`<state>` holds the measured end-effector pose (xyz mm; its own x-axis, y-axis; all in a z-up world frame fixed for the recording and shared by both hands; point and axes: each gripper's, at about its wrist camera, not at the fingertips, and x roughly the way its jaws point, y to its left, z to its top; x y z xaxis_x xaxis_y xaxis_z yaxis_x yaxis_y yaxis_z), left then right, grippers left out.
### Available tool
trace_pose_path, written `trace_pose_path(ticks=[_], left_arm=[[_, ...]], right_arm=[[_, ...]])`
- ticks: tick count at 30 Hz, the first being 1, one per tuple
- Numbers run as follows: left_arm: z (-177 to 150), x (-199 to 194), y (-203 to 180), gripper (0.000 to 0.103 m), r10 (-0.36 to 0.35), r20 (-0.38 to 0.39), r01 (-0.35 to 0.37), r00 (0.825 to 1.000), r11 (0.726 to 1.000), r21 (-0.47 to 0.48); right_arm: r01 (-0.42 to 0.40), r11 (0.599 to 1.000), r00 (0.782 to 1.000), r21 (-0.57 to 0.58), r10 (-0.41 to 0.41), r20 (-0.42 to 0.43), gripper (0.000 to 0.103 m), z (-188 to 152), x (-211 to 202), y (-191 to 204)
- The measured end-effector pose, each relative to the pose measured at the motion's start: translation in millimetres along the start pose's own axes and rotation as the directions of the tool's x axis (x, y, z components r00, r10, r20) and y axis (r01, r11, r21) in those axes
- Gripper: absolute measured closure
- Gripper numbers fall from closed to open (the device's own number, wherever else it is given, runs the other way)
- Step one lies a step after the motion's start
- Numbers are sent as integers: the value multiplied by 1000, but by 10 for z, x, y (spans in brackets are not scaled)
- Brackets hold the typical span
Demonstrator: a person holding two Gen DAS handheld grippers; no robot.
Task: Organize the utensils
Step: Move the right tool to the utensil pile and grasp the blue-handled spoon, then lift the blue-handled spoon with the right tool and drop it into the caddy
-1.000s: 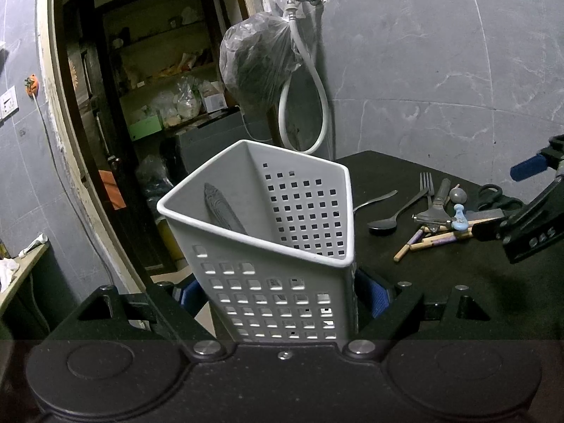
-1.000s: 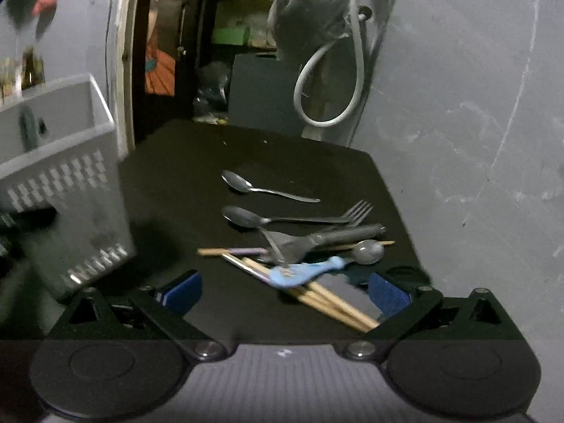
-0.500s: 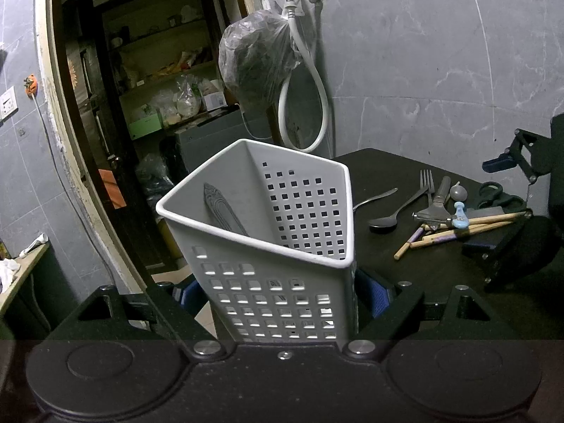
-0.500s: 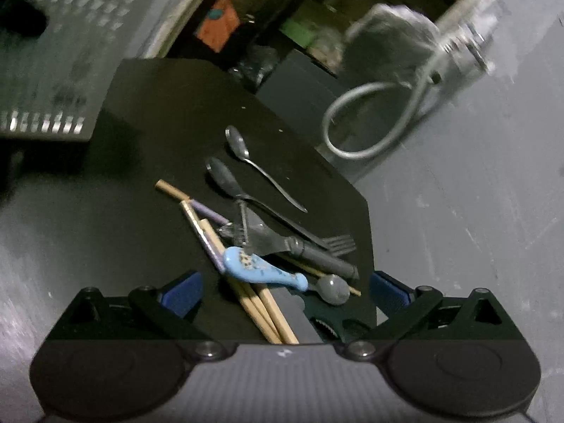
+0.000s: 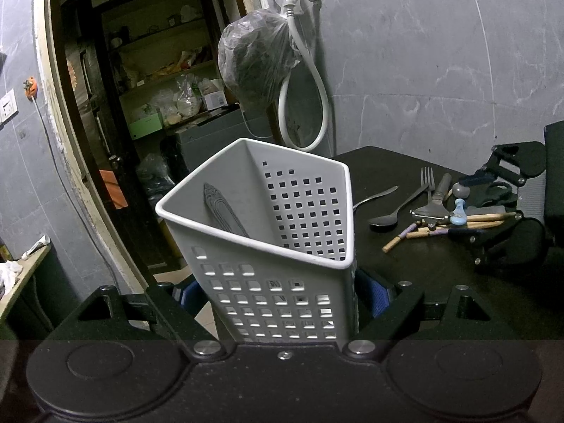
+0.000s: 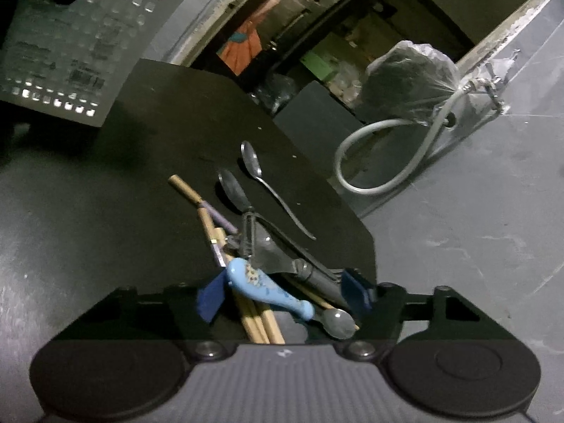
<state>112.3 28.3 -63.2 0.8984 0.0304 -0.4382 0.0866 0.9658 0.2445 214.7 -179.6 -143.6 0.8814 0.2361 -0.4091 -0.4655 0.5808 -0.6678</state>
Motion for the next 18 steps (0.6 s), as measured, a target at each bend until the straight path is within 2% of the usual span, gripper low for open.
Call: trace_pose_path(ticks=[4,9,18], left_arm=[[3,-5,4,16,1,-2,-1,1000,1000,1],[2,-9,9,16,2,-2,-2,1000,1000,1],[11,-8,-1,16,3,-3,-3,1000,1000,2]], right_arm=[[-57,998,998,-4,58,20,49,-3,43,-59],[-129,992,991,-7,129,18,74,15,119,-95],[-137,990,990,-27,138,37,82,21,60,-92]])
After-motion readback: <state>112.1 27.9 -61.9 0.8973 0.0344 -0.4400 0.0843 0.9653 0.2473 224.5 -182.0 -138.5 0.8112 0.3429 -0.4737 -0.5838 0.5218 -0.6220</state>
